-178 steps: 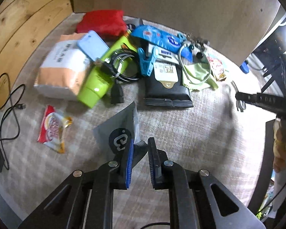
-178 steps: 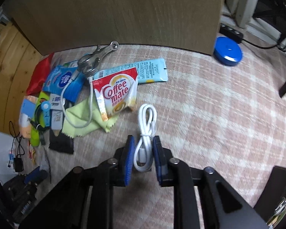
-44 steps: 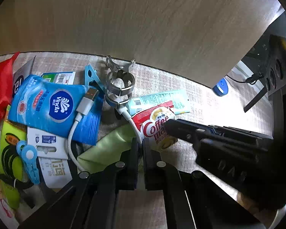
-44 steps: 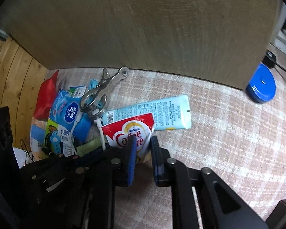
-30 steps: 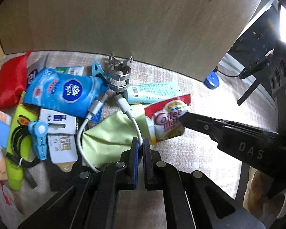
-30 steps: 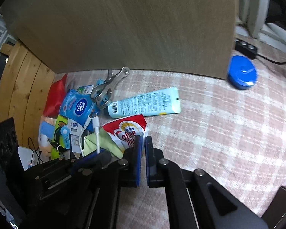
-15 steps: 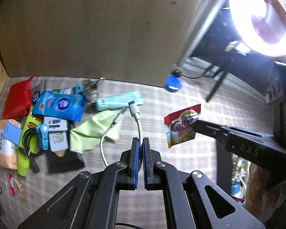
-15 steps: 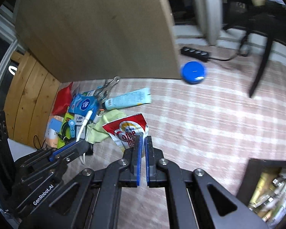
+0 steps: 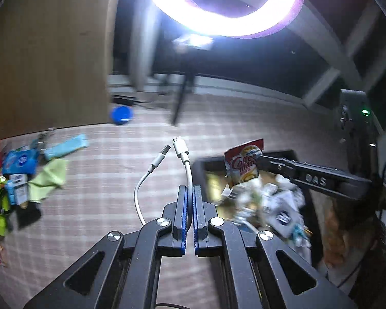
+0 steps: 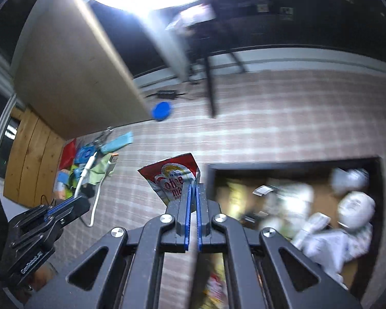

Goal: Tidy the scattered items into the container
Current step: 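Carry the cable and sachet over the black tray and open both tools, then grasp the green cloth with the left tool while the right reaches the blue round lid, then close the right tool on the blue round lid while the left lifts the cloth, then carry the cloth and blue lid over the tray and open both tools, then move both tools back toward the red pouch and blue wipes pack, then grasp the red pouch with the left tool while the right grasps the blue Vinda wipes pack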

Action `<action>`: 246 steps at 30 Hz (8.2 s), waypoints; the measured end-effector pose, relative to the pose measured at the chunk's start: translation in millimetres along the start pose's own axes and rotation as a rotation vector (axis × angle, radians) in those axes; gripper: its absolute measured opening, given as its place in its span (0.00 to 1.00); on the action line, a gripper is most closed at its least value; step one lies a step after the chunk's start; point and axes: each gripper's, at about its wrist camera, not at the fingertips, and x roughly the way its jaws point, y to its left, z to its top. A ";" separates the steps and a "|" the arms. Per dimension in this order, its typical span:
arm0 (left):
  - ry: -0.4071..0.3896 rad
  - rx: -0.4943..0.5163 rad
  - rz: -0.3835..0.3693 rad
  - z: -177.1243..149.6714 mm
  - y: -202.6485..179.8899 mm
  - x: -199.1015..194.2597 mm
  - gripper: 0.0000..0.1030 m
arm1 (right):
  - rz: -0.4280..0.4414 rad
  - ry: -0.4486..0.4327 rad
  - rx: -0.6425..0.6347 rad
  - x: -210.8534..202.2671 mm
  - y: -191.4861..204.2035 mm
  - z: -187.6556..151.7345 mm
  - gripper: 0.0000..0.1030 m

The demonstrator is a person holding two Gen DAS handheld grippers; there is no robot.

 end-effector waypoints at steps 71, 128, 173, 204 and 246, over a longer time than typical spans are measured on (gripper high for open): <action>0.261 -0.039 0.290 23.7 262.2 100.7 0.71 | -0.131 0.159 -0.233 218.6 139.8 109.6 0.57; 0.167 -0.069 0.191 30.5 210.9 82.0 0.05 | -0.089 0.139 -0.246 182.0 117.4 58.8 0.47; 0.142 0.295 -0.053 -21.5 -138.4 53.5 0.52 | -0.266 -0.040 0.120 -76.6 -124.8 -56.2 0.62; 0.034 -0.320 0.280 -70.5 191.8 -32.2 0.50 | 0.000 0.059 -0.217 50.8 100.8 -39.3 0.62; 0.131 -0.523 0.445 47.9 523.2 31.0 0.46 | -0.082 0.212 -0.442 356.9 429.4 60.2 0.48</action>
